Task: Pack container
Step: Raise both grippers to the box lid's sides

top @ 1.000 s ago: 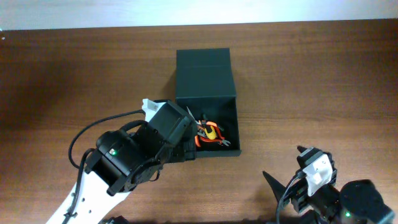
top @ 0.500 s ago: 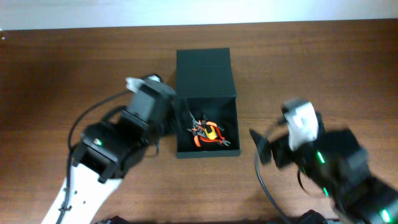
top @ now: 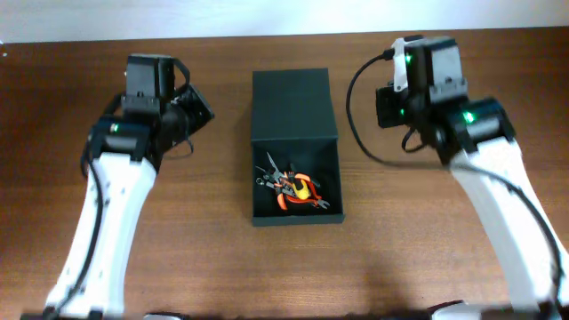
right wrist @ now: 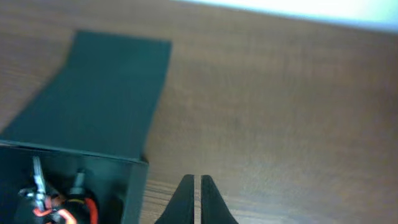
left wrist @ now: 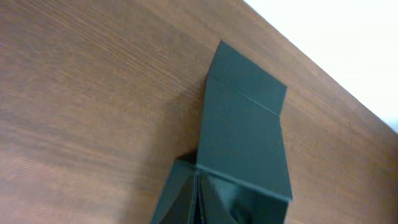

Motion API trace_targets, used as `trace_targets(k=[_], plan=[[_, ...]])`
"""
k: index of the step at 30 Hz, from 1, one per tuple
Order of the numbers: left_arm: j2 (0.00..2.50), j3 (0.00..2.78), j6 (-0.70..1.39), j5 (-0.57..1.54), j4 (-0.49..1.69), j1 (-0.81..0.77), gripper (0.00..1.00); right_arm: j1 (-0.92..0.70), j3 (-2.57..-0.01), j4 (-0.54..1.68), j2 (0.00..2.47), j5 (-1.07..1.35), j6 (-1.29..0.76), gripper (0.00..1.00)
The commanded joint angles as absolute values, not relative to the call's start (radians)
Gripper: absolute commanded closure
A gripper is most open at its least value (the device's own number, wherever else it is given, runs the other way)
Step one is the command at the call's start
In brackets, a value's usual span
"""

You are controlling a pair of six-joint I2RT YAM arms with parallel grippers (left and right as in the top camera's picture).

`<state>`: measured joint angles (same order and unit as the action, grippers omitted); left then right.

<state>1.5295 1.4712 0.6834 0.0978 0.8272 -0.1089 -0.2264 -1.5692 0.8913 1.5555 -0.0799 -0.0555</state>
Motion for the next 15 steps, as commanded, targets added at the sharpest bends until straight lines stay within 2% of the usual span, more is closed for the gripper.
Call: trace_targets(k=[1, 6, 15], plan=[[1.619, 1.481, 0.668, 0.213, 0.792, -0.072, 0.98, -0.159, -1.587, 0.890, 1.645, 0.107, -0.062, 0.96], [1.761, 1.481, 0.669, 0.315, 0.726, -0.028, 0.98, -0.079, -1.587, 0.851, 1.779, 0.292, -0.142, 0.96], [1.968, 1.481, 0.726, 0.432, 0.657, -0.017, 0.98, -0.038, -1.587, 0.793, 1.972, 0.400, -0.286, 0.96]])
